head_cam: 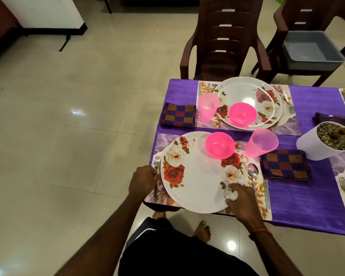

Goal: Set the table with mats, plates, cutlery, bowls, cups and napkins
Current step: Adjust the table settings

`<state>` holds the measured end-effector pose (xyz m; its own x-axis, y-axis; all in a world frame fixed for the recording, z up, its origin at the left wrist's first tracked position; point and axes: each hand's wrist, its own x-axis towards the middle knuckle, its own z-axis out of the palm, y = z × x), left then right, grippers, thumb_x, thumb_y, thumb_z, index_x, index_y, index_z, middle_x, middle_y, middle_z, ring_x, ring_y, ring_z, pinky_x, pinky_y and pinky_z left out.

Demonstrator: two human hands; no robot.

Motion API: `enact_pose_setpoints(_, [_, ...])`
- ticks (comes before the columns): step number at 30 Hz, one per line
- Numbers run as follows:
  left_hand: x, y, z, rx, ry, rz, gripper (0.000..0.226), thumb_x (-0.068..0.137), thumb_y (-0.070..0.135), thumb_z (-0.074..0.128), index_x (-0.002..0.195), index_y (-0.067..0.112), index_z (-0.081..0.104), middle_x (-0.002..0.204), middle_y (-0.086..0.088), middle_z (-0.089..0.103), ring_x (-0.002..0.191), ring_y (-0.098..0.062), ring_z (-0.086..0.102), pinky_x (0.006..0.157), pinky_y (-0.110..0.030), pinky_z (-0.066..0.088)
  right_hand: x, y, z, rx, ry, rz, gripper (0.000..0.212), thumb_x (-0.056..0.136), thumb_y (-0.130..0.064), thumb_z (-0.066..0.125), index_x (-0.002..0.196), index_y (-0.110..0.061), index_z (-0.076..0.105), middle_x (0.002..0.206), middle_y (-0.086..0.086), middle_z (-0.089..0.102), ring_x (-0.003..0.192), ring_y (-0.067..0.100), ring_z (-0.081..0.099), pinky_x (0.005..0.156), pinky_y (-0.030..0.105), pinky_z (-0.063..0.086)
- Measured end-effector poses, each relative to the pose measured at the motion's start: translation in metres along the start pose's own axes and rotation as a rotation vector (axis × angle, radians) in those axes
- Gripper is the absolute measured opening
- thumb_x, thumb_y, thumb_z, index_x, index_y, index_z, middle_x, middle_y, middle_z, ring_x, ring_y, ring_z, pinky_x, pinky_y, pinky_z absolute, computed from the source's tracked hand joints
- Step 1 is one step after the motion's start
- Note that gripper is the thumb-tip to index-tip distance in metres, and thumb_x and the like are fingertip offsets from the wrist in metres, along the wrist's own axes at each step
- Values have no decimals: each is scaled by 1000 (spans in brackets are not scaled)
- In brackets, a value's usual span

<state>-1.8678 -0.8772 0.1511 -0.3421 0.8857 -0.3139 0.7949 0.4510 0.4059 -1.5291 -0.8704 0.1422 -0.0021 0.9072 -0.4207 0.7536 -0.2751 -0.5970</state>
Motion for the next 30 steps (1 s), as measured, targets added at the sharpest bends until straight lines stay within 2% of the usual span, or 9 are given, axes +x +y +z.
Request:
enact_pose_setpoints(5, [1, -1, -4, -9, 8, 8, 24, 93, 29, 67, 84, 9, 77, 84, -5, 75, 71, -18, 66, 68, -26, 47, 1, -3, 4, -4, -13, 28, 42, 87, -6, 72, 126, -17, 61, 137, 14, 40, 125, 36, 48, 101, 37, 47])
enact_pose_setpoints(7, [2, -1, -4, -8, 0, 4, 26, 93, 30, 67, 81, 8, 75, 81, -6, 75, 65, -15, 61, 69, -27, 51, 1, -2, 5, -5, -17, 47, 40, 86, -6, 73, 123, -17, 62, 136, 13, 40, 124, 36, 49, 99, 36, 48])
enact_pose_setpoints(10, [2, -2, -3, -18, -12, 2, 30, 94, 30, 67, 71, 10, 68, 78, -7, 74, 59, -12, 55, 67, -24, 45, 0, -4, 7, -24, -20, 62, 39, 87, -8, 73, 122, -19, 61, 136, 12, 37, 126, 35, 47, 100, 34, 47])
enact_pose_setpoints(13, [6, -5, -1, 1, 0, 6, 30, 92, 27, 69, 67, 12, 69, 74, -5, 73, 60, -13, 59, 66, -25, 46, -2, -7, 5, -38, -50, 47, 40, 88, -13, 72, 125, -21, 58, 139, 10, 35, 127, 32, 46, 100, 33, 47])
enact_pose_setpoints(16, [9, -15, -1, 49, 19, 28, 26, 90, 25, 70, 70, 10, 75, 72, -4, 73, 66, -18, 65, 69, -30, 52, 1, -4, -1, -44, -51, -8, 45, 88, -23, 73, 129, -24, 55, 132, 3, 46, 119, 25, 53, 100, 36, 50])
enact_pose_setpoints(19, [10, -14, 1, 51, 21, 35, 24, 89, 25, 72, 73, 8, 77, 76, -7, 73, 74, -25, 68, 74, -37, 55, 7, 5, -18, -52, 92, -20, 28, 93, -32, 67, 118, -24, 58, 111, -4, 61, 104, 20, 60, 88, 39, 55])
enact_pose_setpoints(22, [11, -9, 3, 40, 5, 23, 26, 89, 26, 74, 72, 7, 76, 77, -9, 74, 75, -27, 68, 75, -39, 55, 16, 20, -34, -119, 236, 21, 10, 95, -22, 60, 104, -19, 60, 101, 5, 65, 92, 24, 62, 76, 40, 57])
enact_pose_setpoints(27, [11, -5, 2, 37, -4, -16, 38, 87, 26, 74, 54, 13, 62, 64, -4, 67, 67, -24, 65, 68, -35, 52, 19, 32, -33, -204, 193, 20, 15, 99, -18, 56, 113, -13, 59, 111, 9, 62, 106, 27, 57, 84, 36, 51])
enact_pose_setpoints(30, [10, -2, 3, 10, 4, -43, 31, 87, 27, 75, 61, 12, 69, 69, -4, 71, 71, -24, 66, 69, -34, 52, 20, 33, -31, -172, 165, 6, 21, 100, -19, 56, 118, -10, 60, 117, 10, 61, 111, 27, 56, 91, 35, 47])
